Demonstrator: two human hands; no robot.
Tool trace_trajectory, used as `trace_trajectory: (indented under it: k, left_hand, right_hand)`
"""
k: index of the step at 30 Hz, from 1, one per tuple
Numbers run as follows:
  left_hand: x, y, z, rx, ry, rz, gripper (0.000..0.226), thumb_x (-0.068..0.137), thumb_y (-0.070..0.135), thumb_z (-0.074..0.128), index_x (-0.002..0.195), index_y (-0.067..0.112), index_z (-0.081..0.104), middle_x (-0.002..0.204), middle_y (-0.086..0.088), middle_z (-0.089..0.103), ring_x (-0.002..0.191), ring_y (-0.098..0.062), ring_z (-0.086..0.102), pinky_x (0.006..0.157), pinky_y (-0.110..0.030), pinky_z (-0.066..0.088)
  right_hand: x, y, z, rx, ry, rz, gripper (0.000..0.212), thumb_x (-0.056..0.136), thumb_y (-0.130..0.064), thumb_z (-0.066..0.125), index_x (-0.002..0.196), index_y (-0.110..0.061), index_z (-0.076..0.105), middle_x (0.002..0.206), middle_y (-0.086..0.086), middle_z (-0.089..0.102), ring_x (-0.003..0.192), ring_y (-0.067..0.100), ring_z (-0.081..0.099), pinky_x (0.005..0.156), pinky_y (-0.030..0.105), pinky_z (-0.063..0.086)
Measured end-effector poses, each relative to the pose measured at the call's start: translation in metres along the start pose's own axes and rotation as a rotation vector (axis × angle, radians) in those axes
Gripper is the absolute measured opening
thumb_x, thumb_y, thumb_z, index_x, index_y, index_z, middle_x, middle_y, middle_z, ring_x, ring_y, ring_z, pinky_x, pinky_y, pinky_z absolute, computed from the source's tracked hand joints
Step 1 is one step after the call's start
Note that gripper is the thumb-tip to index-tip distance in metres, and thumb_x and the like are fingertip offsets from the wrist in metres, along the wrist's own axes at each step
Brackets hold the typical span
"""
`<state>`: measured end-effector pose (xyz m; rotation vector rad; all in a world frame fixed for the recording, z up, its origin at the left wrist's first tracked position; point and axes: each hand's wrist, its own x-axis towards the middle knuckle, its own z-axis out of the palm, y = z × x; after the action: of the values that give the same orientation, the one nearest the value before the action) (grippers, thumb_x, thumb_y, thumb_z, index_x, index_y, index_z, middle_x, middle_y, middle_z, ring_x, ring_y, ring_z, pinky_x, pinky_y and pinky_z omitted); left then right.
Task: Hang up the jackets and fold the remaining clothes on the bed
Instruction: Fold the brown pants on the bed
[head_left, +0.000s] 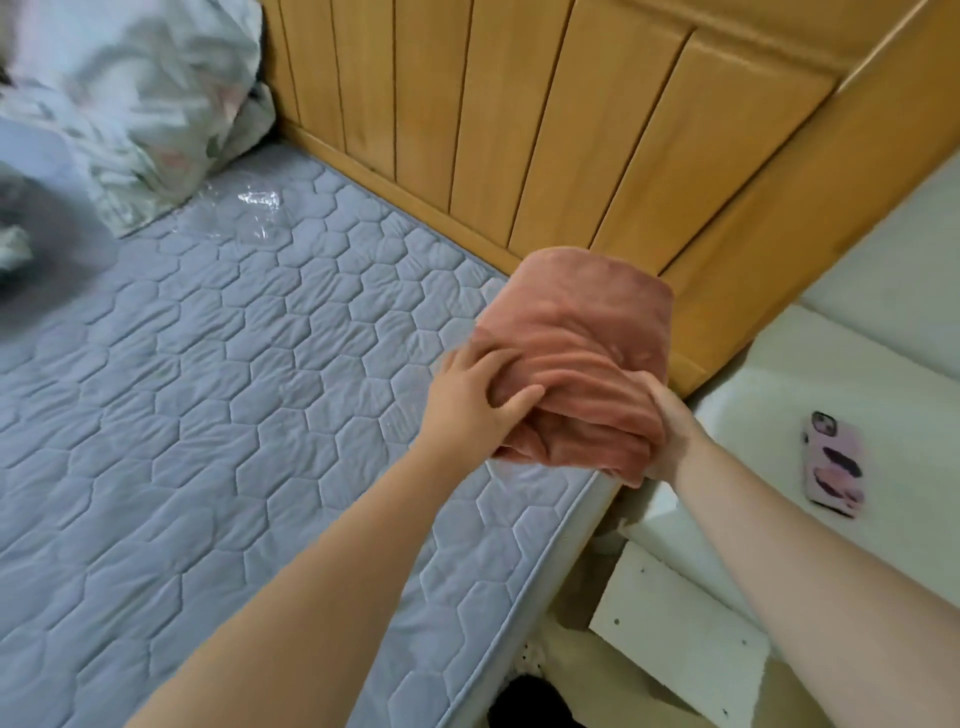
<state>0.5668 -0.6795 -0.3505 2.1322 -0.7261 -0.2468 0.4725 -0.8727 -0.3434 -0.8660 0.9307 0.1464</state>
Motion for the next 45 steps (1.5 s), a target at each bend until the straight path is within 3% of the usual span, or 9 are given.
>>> trace_trajectory:
  k: [6, 10, 13, 20, 25, 30, 37, 40, 45]
  left_hand:
    - [-0.067, 0.113, -0.057, 0.307, 0.136, 0.753, 0.014, 0.071, 0.011, 0.049, 0.07, 0.009, 0.063, 0.076, -0.005, 0.058, 0.074, -0.021, 0.048, 0.053, -0.025, 0.034]
    - [-0.112, 0.172, -0.075, 0.439, -0.065, 1.128, 0.019, 0.078, 0.007, 0.046, 0.077, 0.011, 0.064, 0.079, -0.004, 0.06, 0.07, -0.021, 0.05, 0.06, -0.025, 0.038]
    - [-0.135, 0.208, -0.073, 0.427, -0.318, 1.014, 0.037, 0.083, 0.018, 0.037, 0.103, 0.017, 0.068, 0.104, -0.001, 0.064, 0.085, -0.024, 0.061, 0.064, -0.036, 0.053]
    - [-0.195, 0.404, -0.067, 0.074, -0.136, 1.117, 0.061, 0.09, 0.026, 0.062, 0.145, 0.021, 0.037, 0.147, -0.001, 0.039, 0.132, -0.021, 0.037, 0.105, -0.033, 0.034]
    - [-0.277, 0.562, -0.049, -0.068, -0.275, 1.391, 0.111, 0.059, 0.069, 0.062, 0.15, 0.033, 0.01, 0.155, -0.016, 0.017, 0.143, -0.031, 0.014, 0.116, -0.046, 0.015]
    - [-0.37, 0.667, -0.042, -0.083, -0.362, 1.785, 0.118, 0.051, 0.086, 0.053, 0.151, 0.032, 0.019, 0.161, -0.004, -0.004, 0.147, -0.021, -0.012, 0.114, -0.047, -0.004]
    - [-0.532, 0.792, -0.047, 0.158, -1.074, 2.124, 0.096, 0.037, 0.081, 0.076, 0.12, 0.048, 0.043, 0.117, 0.028, 0.051, 0.114, -0.003, 0.052, 0.098, -0.038, 0.046]
    - [-0.598, 0.813, -0.056, 0.167, -1.195, 2.222, 0.097, 0.042, 0.074, 0.081, 0.126, 0.045, 0.041, 0.129, 0.023, 0.052, 0.121, -0.007, 0.052, 0.103, -0.04, 0.044]
    - [-0.685, 0.842, -0.116, 0.113, -1.256, 2.386, 0.111, 0.051, 0.061, 0.084, 0.144, 0.044, 0.026, 0.135, 0.026, 0.045, 0.125, -0.001, 0.046, 0.108, -0.033, 0.038]
  right_hand:
    - [-0.187, 0.0, 0.012, 0.183, 0.122, -0.212, 0.031, 0.095, -0.034, 0.043, 0.094, -0.01, 0.062, 0.071, 0.009, 0.066, 0.066, 0.022, 0.065, 0.055, 0.028, 0.056]
    - [-0.298, -0.005, 0.002, 0.293, 0.291, -0.364, 0.04, 0.098, -0.033, 0.035, 0.115, -0.003, 0.056, 0.098, 0.012, 0.067, 0.09, 0.027, 0.057, 0.071, 0.035, 0.051]
    - [-0.372, -0.004, -0.033, 0.23, 0.575, -0.532, 0.035, 0.087, -0.033, 0.054, 0.114, -0.011, 0.056, 0.109, 0.01, 0.064, 0.082, 0.025, 0.062, 0.063, 0.033, 0.049]
    - [-0.59, 0.013, -0.101, -0.115, 1.011, -0.736, 0.043, 0.071, -0.029, 0.072, 0.107, -0.023, 0.049, 0.1, 0.002, 0.062, 0.08, 0.019, 0.06, 0.062, 0.028, 0.045]
    - [-0.743, 0.047, -0.118, -0.848, 1.193, -0.639, 0.03, 0.073, -0.028, 0.069, 0.099, -0.019, 0.059, 0.092, 0.0, 0.066, 0.082, 0.015, 0.064, 0.068, 0.027, 0.05]
    - [-0.878, 0.111, -0.126, -0.912, 1.316, -0.405, 0.033, 0.07, -0.032, 0.071, 0.101, -0.027, 0.06, 0.094, -0.004, 0.068, 0.084, 0.013, 0.066, 0.08, 0.035, 0.056]
    - [-1.003, 0.201, -0.095, -0.855, 1.502, -0.163, 0.044, 0.081, -0.009, 0.071, 0.123, -0.01, 0.059, 0.109, -0.007, 0.061, 0.101, 0.025, 0.058, 0.067, 0.009, 0.043]
    - [-1.047, 0.243, -0.083, -0.816, 1.582, -0.053, 0.047, 0.069, -0.027, 0.078, 0.113, -0.029, 0.062, 0.105, -0.014, 0.064, 0.095, 0.01, 0.063, 0.084, 0.023, 0.05]
    - [-1.124, 0.286, -0.039, -0.772, 1.727, 0.045, 0.042, 0.053, -0.039, 0.078, 0.091, -0.039, 0.059, 0.089, -0.022, 0.064, 0.078, -0.01, 0.061, 0.073, 0.011, 0.044]
